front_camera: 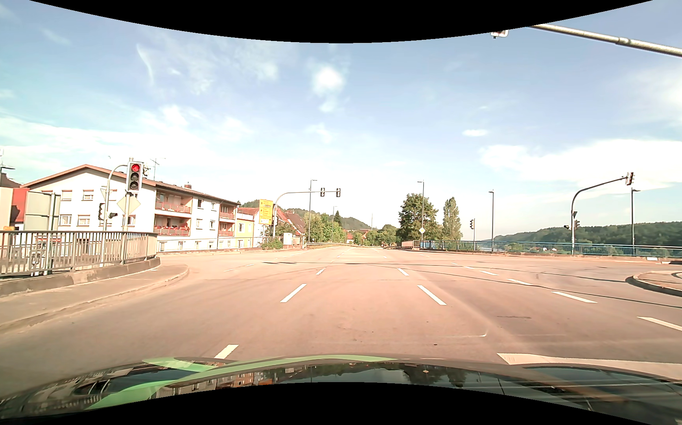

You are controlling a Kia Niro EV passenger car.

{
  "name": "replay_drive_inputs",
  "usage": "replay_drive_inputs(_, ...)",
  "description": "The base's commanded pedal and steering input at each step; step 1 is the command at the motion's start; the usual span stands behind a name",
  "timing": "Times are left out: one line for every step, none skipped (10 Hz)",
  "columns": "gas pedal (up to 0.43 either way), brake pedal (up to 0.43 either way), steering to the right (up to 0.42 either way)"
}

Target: Follow the waypoints while adhering to traffic rules and regulations

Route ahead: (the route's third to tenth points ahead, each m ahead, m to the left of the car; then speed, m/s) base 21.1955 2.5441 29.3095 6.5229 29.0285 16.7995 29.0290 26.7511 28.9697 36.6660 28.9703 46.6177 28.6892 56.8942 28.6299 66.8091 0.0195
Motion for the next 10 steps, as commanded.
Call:
replay_drive_inputs(0.0,0.146,-0.008)
replay_drive_inputs(0.0,0.146,-0.008)
replay_drive_inputs(0.0,0.146,-0.008)
replay_drive_inputs(0.0,0.146,-0.008)
replay_drive_inputs(0.0,0.146,-0.008)
replay_drive_inputs(0.0,0.146,-0.008)
replay_drive_inputs(0.0,0.146,-0.008)
replay_drive_inputs(0.0,0.146,-0.008)
replay_drive_inputs(0.0,0.152,-0.008)
replay_drive_inputs(0.0,0.152,-0.008)
